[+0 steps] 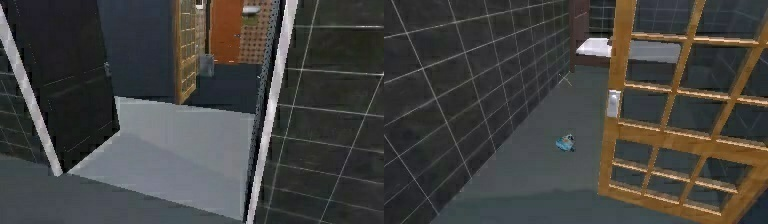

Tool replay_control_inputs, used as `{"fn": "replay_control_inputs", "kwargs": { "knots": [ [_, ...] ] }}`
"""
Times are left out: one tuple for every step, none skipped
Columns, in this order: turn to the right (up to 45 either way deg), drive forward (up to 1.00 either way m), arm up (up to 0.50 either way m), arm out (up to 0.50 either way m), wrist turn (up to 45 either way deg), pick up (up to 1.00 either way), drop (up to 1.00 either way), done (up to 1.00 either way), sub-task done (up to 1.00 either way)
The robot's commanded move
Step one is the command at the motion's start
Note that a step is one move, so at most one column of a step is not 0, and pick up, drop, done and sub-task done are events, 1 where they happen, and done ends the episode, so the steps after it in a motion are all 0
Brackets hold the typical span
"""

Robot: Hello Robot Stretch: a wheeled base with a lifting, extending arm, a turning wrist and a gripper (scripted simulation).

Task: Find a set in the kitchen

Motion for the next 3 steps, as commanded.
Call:
{"fn": "replay_control_inputs", "kwargs": {
  "knots": [
    [0.0,0.45,0.00,0.00,0.0,0.00,0.00,0.00,0.00],
    [-12.0,0.00,0.00,0.00,0.0,0.00,0.00,0.00,0.00],
    [0.0,1.00,0.00,0.00,0.0,0.00,0.00,0.00,0.00]
  ]
}}
